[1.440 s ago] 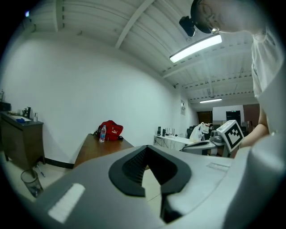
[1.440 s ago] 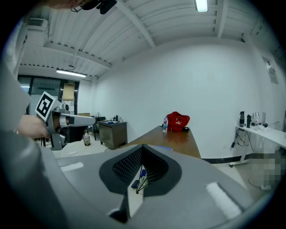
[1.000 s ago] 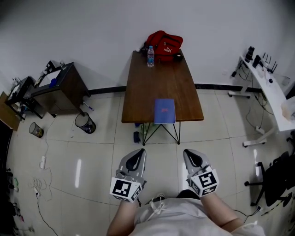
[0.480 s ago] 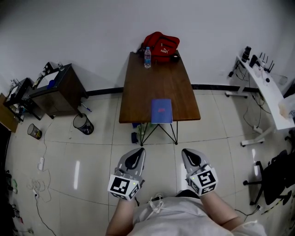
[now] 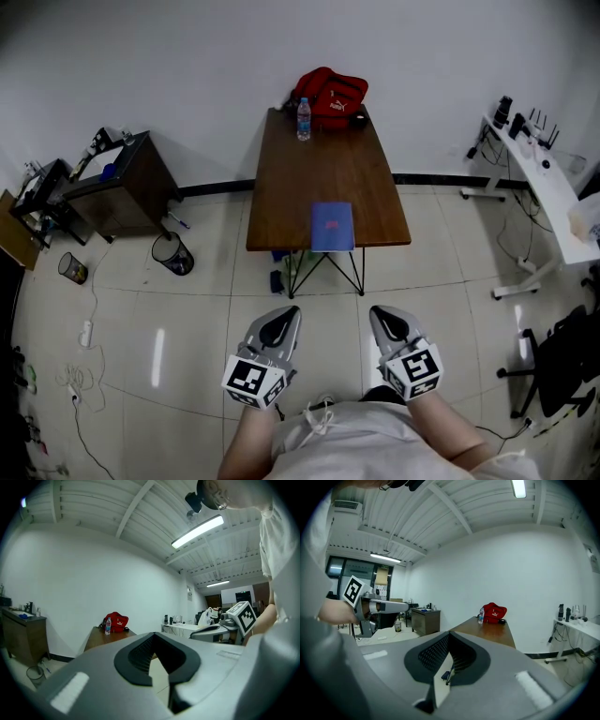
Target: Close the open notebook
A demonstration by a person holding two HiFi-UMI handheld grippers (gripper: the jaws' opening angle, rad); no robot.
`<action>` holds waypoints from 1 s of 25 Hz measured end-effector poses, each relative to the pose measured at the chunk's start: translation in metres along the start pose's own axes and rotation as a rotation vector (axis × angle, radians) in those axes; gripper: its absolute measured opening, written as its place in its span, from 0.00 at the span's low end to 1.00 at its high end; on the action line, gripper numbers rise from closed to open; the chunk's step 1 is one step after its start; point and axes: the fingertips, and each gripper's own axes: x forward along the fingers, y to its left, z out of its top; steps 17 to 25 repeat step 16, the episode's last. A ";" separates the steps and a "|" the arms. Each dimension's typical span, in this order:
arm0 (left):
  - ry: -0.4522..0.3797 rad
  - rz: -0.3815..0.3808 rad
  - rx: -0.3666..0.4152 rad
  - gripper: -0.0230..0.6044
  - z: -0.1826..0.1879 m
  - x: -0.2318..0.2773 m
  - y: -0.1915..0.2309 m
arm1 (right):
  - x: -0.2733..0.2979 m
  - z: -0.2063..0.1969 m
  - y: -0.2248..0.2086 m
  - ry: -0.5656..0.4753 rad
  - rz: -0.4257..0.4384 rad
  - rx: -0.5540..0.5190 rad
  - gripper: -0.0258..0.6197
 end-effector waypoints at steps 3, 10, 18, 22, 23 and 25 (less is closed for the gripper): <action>0.001 -0.002 -0.001 0.05 -0.001 -0.002 0.000 | -0.001 -0.002 0.001 0.003 -0.004 0.003 0.04; 0.000 0.002 -0.009 0.05 -0.002 -0.007 0.005 | 0.001 -0.003 0.006 0.014 -0.003 -0.006 0.04; 0.008 -0.006 -0.035 0.05 -0.007 -0.008 0.008 | 0.003 -0.004 0.008 0.021 -0.007 -0.012 0.04; 0.008 -0.006 -0.035 0.05 -0.007 -0.008 0.008 | 0.003 -0.004 0.008 0.021 -0.007 -0.012 0.04; 0.008 -0.006 -0.035 0.05 -0.007 -0.008 0.008 | 0.003 -0.004 0.008 0.021 -0.007 -0.012 0.04; 0.008 -0.006 -0.035 0.05 -0.007 -0.008 0.008 | 0.003 -0.004 0.008 0.021 -0.007 -0.012 0.04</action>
